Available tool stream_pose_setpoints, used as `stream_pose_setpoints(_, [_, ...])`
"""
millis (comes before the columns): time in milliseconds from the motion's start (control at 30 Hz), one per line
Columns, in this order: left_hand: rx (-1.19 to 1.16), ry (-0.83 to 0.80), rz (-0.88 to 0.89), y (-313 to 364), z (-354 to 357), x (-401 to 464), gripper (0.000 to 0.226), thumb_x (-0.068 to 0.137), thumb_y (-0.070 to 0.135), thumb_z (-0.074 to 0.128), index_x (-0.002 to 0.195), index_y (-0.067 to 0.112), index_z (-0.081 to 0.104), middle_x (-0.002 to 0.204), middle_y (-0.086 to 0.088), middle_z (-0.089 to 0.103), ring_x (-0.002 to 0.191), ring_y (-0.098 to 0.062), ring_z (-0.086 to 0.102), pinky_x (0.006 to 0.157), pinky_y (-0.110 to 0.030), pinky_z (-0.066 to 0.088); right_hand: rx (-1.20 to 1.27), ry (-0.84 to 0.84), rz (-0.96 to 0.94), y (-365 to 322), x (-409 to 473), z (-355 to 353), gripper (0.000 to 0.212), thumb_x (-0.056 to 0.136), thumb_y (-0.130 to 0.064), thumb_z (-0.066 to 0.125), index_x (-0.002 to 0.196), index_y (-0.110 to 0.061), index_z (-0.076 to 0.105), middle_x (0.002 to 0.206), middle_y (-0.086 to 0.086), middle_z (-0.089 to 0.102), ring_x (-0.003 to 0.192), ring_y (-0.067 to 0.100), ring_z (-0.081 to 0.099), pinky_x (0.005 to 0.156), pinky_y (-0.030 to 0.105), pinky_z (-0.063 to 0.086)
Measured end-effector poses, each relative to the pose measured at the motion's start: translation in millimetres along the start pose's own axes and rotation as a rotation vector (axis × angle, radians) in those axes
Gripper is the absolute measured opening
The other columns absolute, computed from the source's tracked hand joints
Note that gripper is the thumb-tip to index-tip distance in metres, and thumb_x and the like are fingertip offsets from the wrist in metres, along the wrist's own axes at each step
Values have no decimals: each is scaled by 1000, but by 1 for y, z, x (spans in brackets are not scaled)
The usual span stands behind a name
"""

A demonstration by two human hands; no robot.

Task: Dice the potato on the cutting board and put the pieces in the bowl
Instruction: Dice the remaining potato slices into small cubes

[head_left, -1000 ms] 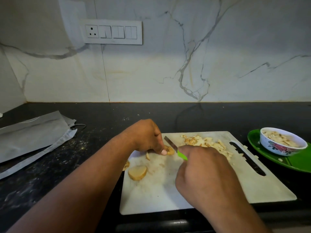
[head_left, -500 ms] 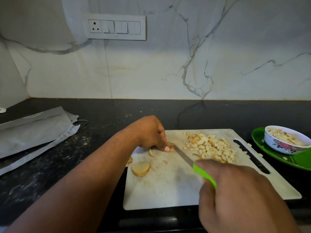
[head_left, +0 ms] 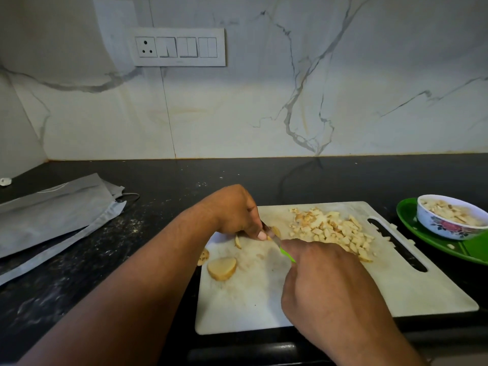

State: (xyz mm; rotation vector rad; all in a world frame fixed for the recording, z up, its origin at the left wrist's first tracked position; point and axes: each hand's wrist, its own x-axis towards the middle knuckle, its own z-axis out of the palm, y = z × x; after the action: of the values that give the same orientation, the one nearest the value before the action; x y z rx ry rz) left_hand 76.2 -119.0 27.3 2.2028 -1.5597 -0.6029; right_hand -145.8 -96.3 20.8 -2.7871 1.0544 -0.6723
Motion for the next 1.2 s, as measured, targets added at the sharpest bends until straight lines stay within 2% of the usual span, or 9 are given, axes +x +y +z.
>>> stream_pose_setpoints(200, [-14, -18, 34, -1, -1, -1, 18, 74, 32, 93, 83, 19, 83, 82, 10, 79, 86, -10, 75, 93, -34, 60, -9, -8, 23, 9, -32, -24, 49, 92, -42, 43, 140, -47, 36, 108, -16, 60, 103, 4, 57, 88, 15, 45])
stream_pose_setpoints(333, [12, -28, 115, -7, -7, -9, 13, 77, 30, 92, 85, 28, 83, 84, 19, 78, 83, 1, 72, 82, -20, 55, 62, 53, 46, 24, -36, -22, 46, 85, -38, 56, 130, -48, 53, 76, -26, 50, 68, 0, 49, 66, 13, 40])
stream_pose_setpoints(433, [108, 32, 150, -7, -11, -13, 16, 77, 35, 91, 90, 33, 81, 82, 25, 73, 77, 14, 64, 73, -14, 45, 211, 203, 100, 41, -22, -2, 43, 85, -28, 63, 127, -38, 63, 84, -26, 65, 66, -4, 55, 61, 10, 41])
stream_pose_setpoints(533, [112, 62, 256, -2, -6, -13, 33, 79, 42, 89, 109, 38, 77, 99, 27, 65, 77, 24, 54, 71, -11, 39, 386, 263, 135, 48, -11, 13, 41, 90, -22, 63, 129, -33, 63, 89, -21, 67, 62, -5, 52, 53, 5, 38])
stream_pose_setpoints(667, [135, -18, 321, 2, 6, -6, 42, 78, 47, 88, 119, 43, 75, 108, 23, 63, 83, 19, 54, 75, -12, 41, 448, 275, 142, 52, -15, 17, 39, 90, -21, 64, 127, -32, 65, 87, -19, 68, 63, -3, 54, 55, 4, 39])
stream_pose_setpoints(767, [132, 24, 305, 2, 13, 2, 28, 79, 53, 85, 105, 45, 79, 102, 22, 67, 92, 8, 60, 79, -20, 45, 442, 276, 142, 54, -14, 20, 39, 89, -22, 64, 127, -32, 65, 100, -22, 69, 82, -5, 63, 64, 6, 48])
stream_pose_setpoints(900, [76, 103, 280, 4, 20, 4, 13, 81, 45, 86, 92, 39, 82, 89, 22, 72, 82, 9, 63, 67, -11, 41, 450, 269, 151, 56, -14, 20, 40, 88, -23, 64, 126, -34, 65, 103, -27, 67, 88, -7, 62, 68, 6, 50])
stream_pose_setpoints(1067, [57, 214, 97, 10, 27, 8, 9, 83, 37, 83, 83, 29, 80, 81, 15, 75, 78, 1, 68, 73, -21, 55, 466, 243, 148, 56, -14, 21, 38, 87, -20, 66, 123, -32, 67, 82, -25, 64, 71, -7, 59, 55, 3, 41])
stream_pose_setpoints(1200, [83, 328, -34, 14, 34, 12, 13, 85, 37, 77, 81, 24, 76, 82, 11, 72, 81, -7, 68, 78, -30, 61, 456, 234, 133, 57, -14, 22, 38, 88, -26, 63, 125, -32, 66, 87, -19, 69, 62, -4, 54, 54, 4, 38])
